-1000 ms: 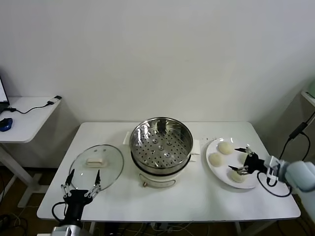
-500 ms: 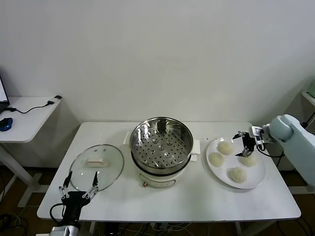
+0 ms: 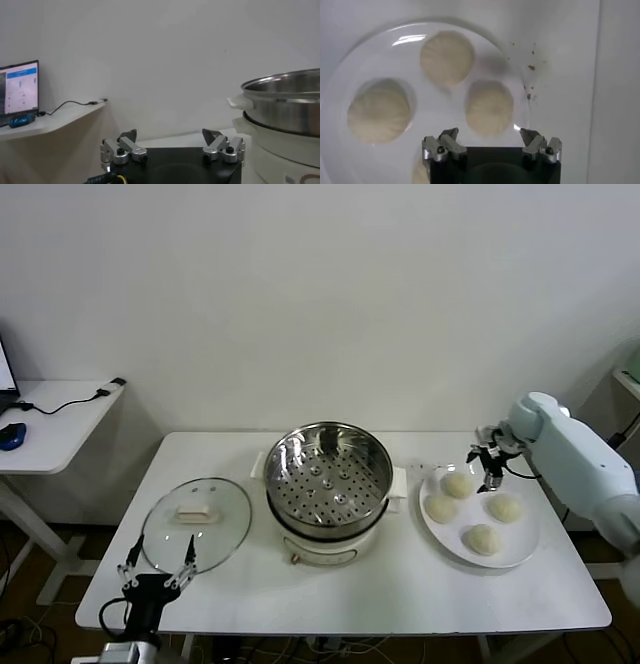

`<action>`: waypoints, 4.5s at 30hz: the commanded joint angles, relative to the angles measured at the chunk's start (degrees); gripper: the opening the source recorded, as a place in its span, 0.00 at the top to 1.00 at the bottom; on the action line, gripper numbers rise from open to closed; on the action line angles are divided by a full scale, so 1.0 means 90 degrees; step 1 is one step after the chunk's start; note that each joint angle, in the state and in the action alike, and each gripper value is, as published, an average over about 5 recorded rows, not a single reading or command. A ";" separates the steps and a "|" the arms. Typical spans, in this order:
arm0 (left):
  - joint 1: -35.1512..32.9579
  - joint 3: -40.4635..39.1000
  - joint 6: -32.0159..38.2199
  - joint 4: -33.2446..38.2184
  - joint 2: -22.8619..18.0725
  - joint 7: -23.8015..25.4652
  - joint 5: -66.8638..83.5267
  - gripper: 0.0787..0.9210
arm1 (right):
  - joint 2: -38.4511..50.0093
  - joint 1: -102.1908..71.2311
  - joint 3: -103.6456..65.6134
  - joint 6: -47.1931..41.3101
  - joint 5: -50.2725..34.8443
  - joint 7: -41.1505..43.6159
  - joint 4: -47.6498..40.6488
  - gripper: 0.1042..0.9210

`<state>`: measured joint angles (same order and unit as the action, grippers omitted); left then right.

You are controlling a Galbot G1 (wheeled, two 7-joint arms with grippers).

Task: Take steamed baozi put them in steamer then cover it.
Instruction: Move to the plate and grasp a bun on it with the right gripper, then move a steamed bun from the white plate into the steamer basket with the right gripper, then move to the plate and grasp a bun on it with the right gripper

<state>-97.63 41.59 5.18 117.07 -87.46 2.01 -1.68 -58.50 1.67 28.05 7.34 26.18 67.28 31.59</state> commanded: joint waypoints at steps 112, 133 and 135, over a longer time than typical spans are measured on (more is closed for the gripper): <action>-0.0335 -0.0134 -0.0237 0.0482 -0.0088 -0.0093 -0.0096 0.12 | -0.2727 0.1685 0.2841 0.4110 0.1433 -0.0234 0.1983 0.13; -0.0286 -0.0206 -0.0361 0.0658 -0.0056 -0.0107 -0.0195 0.12 | 0.1381 0.4013 0.5093 -0.1577 -0.4735 -0.0922 0.4455 0.12; -0.0271 -0.0227 -0.0385 0.0696 -0.0062 -0.0109 -0.0209 0.12 | 0.1751 0.3768 0.4993 -0.2102 -0.5052 -0.0939 0.4513 0.12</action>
<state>-100.14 39.60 1.83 122.87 -88.05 1.01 -3.48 -60.22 32.05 66.12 17.56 4.44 63.26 64.08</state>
